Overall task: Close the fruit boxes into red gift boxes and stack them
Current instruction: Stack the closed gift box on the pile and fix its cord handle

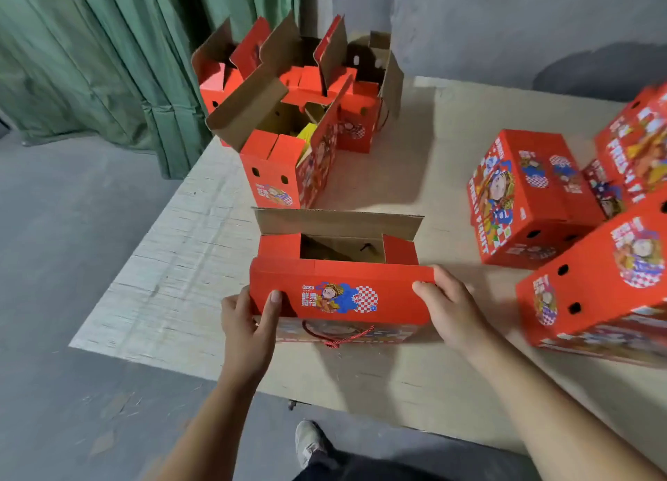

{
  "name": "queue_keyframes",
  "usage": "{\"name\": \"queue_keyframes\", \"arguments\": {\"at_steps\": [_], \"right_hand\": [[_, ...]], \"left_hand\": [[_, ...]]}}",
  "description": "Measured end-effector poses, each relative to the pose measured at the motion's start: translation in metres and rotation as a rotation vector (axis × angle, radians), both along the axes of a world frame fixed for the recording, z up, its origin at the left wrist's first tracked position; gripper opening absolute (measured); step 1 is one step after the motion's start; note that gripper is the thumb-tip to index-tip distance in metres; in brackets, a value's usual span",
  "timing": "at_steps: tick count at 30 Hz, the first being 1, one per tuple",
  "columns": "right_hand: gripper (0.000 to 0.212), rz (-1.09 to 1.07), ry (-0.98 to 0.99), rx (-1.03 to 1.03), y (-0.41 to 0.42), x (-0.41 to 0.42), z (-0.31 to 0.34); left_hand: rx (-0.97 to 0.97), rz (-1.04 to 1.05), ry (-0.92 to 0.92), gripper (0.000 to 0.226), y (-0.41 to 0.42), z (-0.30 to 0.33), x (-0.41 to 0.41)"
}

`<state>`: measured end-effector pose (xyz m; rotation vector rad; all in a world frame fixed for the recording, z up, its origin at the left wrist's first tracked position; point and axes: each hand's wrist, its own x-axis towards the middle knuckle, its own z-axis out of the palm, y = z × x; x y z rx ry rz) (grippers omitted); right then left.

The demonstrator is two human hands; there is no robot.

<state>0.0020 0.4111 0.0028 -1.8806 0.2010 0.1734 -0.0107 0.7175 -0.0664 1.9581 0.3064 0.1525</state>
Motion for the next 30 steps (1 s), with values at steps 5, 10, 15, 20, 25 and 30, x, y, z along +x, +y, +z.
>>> {"name": "queue_keyframes", "arguments": {"at_steps": [5, 10, 15, 20, 25, 30], "right_hand": [[0.026, -0.043, -0.017, -0.072, -0.087, -0.059, 0.003], [0.054, 0.025, 0.003, -0.145, -0.165, -0.109, 0.001], [0.047, 0.099, 0.018, -0.150, -0.230, -0.160, -0.002], [0.056, 0.001, 0.027, -0.204, -0.290, -0.205, -0.001], [0.087, -0.176, 0.020, -0.300, -0.348, -0.225, -0.004], [0.066, -0.377, 0.065, -0.451, -0.377, -0.232, -0.004]], "left_hand": [[0.000, -0.041, -0.046, 0.040, -0.090, -0.004, -0.066], [-0.043, -0.033, -0.067, 0.034, -0.165, 0.000, -0.125], [-0.052, -0.030, -0.059, 0.023, -0.224, 0.003, -0.171], [-0.095, -0.122, 0.000, 0.029, -0.283, 0.009, -0.197], [-0.129, -0.313, 0.039, 0.037, -0.336, 0.006, -0.192], [-0.083, -0.426, 0.028, 0.022, -0.377, 0.013, -0.183]]}}
